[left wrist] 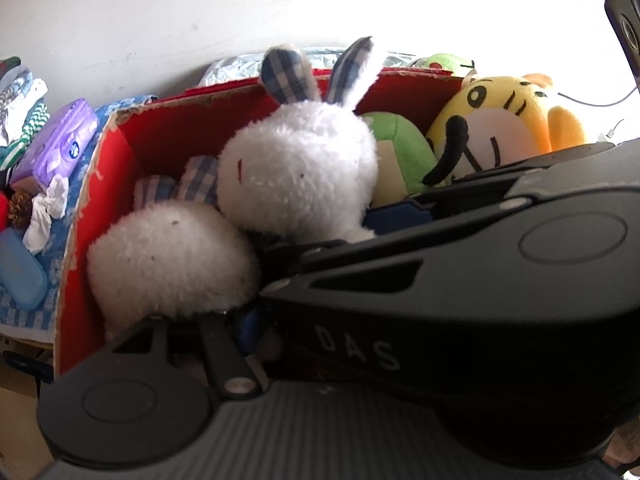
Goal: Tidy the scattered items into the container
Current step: 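Lower the white bunny into the red box with the right gripper, then open the right gripper to release the white bunny inside the box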
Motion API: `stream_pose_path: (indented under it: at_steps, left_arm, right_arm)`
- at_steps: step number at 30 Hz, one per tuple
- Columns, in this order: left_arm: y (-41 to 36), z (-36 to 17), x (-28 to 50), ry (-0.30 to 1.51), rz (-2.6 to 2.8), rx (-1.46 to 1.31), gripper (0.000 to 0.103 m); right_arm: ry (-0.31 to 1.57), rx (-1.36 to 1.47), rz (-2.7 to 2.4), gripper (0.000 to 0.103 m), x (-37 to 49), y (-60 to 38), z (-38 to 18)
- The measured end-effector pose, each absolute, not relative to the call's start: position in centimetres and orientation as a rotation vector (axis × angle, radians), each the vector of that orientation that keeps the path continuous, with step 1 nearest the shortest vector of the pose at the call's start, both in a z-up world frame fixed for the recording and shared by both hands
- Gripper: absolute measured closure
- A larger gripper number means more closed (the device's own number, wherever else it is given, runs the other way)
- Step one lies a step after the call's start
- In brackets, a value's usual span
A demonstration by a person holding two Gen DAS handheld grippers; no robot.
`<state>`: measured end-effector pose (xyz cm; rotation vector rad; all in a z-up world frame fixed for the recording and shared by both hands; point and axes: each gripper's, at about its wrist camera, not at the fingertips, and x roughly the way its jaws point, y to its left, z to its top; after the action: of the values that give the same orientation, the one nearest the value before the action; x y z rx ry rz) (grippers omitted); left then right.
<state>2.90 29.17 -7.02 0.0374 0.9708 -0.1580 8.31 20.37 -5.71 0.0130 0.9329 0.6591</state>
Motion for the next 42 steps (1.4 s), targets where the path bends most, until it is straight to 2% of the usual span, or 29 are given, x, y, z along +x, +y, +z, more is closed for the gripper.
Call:
stream_pose_path:
  at_steps: [23, 38, 42]
  left_arm:
    - [29.0, -7.0, 2.9, 0.967, -0.160, 0.035, 0.042]
    - [29.8, -7.1, 4.3, 1.011, -0.162, 0.033, 0.037]
    - [30.0, -6.9, 4.4, 1.011, -0.167, 0.038, 0.037]
  right_arm:
    - [0.918, 0.125, 0.684, 0.059, 8.4, 18.9, -5.9]
    - [0.920, 0.084, 0.671, 0.059, 8.5, 19.2, -5.7]
    - [0.915, 0.113, 0.658, 0.056, 8.3, 19.1, -5.6]
